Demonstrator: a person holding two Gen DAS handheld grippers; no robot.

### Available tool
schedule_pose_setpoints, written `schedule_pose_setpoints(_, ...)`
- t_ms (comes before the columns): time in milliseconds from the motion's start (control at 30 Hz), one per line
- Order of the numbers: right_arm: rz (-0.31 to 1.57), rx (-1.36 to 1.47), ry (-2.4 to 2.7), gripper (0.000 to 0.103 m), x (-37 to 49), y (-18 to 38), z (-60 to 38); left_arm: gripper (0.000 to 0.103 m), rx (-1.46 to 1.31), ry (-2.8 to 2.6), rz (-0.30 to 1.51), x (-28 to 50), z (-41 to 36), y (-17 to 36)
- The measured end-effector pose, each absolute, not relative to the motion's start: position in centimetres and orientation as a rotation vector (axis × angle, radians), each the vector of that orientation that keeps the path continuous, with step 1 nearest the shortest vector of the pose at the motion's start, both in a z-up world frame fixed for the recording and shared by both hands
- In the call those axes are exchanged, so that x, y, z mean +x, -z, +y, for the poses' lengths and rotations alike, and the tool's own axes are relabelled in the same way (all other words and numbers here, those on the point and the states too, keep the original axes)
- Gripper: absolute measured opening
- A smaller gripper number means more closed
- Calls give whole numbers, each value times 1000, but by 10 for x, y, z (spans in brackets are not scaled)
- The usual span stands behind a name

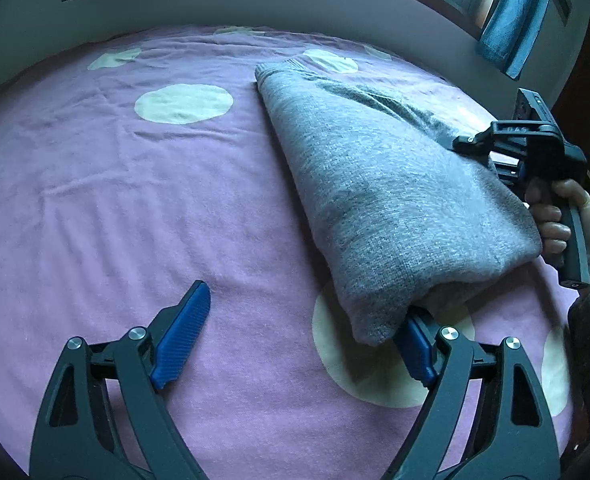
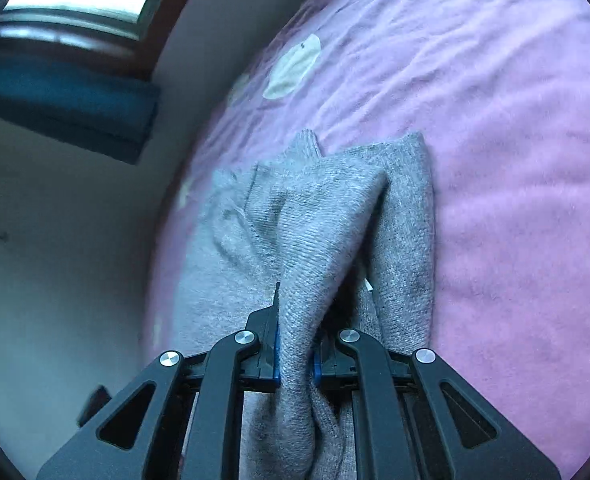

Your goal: Fold small clothes

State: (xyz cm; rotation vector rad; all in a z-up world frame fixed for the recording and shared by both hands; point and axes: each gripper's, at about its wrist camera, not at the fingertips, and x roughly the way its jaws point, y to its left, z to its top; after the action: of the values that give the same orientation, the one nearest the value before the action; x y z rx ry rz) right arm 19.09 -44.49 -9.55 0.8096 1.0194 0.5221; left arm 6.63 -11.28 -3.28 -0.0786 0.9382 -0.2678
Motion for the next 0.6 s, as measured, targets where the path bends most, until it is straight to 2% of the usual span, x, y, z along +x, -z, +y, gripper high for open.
schedule_pose_setpoints(67, 1020, 822, -523, 19, 184, 91, -449, 85, -85, 270, 937, 66, -112, 33)
schedule_pose_setpoints(133, 1009, 816, -523, 38, 170, 85, -454, 86, -90, 272, 939, 67, -111, 34)
schedule_pose_setpoints(233, 980, 850, -522, 51, 136, 79, -470, 86, -95, 274, 938, 65, -111, 33)
schedule_pose_setpoints(433, 942, 959, -570, 52, 58, 68, -484, 87, -94, 277, 939, 66, -113, 34)
schedule_pose_setpoints(533, 951, 973, -690, 52, 28, 60, -463, 87, -100, 279, 939, 65, -113, 33)
schedule_pose_setpoints(600, 983, 957, -765, 56, 16, 62, -437, 87, -123, 289, 937, 66, -109, 33)
